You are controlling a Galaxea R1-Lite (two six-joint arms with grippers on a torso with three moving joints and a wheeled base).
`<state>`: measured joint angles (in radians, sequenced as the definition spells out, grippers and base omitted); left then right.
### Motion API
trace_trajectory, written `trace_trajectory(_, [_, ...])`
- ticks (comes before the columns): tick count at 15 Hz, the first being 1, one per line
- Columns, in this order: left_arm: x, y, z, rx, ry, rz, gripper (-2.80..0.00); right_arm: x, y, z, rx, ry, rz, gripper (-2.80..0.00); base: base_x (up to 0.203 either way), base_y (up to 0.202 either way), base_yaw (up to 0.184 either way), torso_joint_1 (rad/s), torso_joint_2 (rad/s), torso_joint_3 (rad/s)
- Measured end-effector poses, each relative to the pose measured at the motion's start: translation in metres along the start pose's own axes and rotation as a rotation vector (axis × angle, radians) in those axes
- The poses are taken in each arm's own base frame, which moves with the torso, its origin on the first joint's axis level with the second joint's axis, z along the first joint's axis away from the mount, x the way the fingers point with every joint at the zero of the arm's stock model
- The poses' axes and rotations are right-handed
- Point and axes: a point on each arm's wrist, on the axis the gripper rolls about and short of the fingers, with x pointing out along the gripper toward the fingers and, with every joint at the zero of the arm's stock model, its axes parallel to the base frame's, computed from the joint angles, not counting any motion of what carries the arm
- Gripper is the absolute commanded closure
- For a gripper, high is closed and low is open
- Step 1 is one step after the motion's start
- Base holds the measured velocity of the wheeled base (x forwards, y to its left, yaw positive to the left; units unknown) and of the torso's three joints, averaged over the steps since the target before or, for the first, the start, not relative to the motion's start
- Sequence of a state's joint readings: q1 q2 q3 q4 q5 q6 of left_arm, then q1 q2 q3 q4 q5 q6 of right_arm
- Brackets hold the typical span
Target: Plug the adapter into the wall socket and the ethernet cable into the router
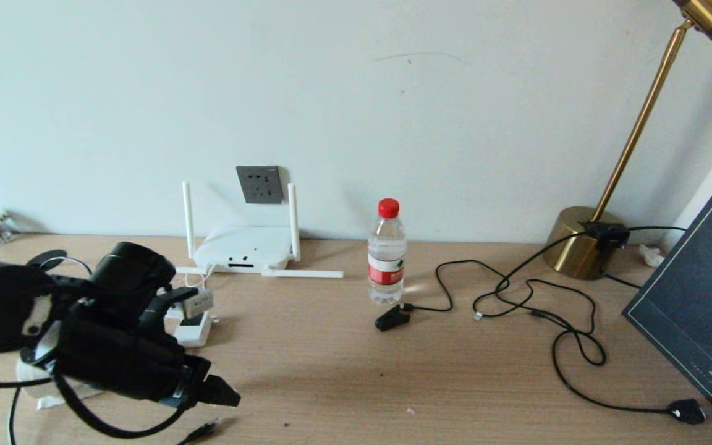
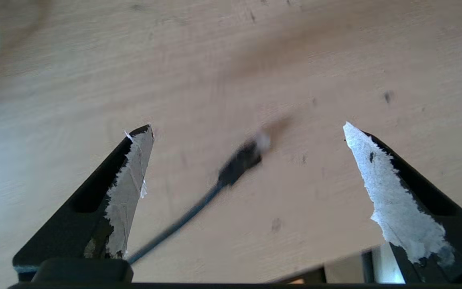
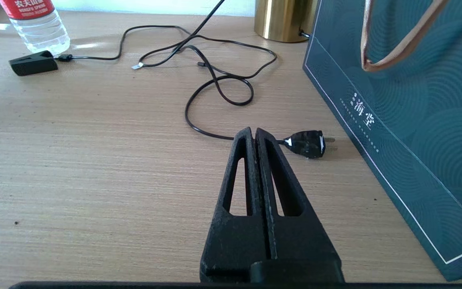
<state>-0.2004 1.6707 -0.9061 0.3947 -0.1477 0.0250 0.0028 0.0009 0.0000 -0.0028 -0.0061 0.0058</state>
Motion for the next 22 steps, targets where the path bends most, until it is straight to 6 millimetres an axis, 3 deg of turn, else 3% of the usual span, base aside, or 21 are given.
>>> trace_trajectory(3, [0.024,0.006,0.011,-0.013,0.006,0.013,-2.8,0.0,0.0,0.0,0.0,0.0,0.0,0.0,0.0,0.0,0.0,0.0,0.0,0.0])
trace_trajectory(6, [0.036,0.026,0.015,-0.059,0.002,0.06,-2.8,0.0,0.0,0.0,0.0,0.0,0.0,0.0,0.0,0.0,0.0,0.0,0.0,0.0])
trace_trajectory(11, [0.032,0.078,0.018,-0.119,-0.016,0.139,-2.8,0.0,0.0,0.0,0.0,0.0,-0.001,0.0,0.0,0.0,0.0,0.0,0.0,0.0])
trace_trajectory(14, [0.034,0.104,0.036,-0.159,-0.052,0.171,-2.8,0.0,0.0,0.0,0.0,0.0,0.0,0.0,0.0,0.0,0.0,0.0,0.0,0.0])
trace_trajectory(18, [0.035,0.122,0.068,-0.2,-0.12,0.192,-2.8,0.0,0.0,0.0,0.0,0.0,0.0,0.0,0.0,0.0,0.0,0.0,0.0,0.0])
trace_trajectory(22, [0.014,0.121,0.09,-0.3,-0.088,0.167,-2.8,0.0,0.0,0.0,0.0,0.0,0.0,0.0,0.0,0.0,0.0,0.0,0.0,0.0])
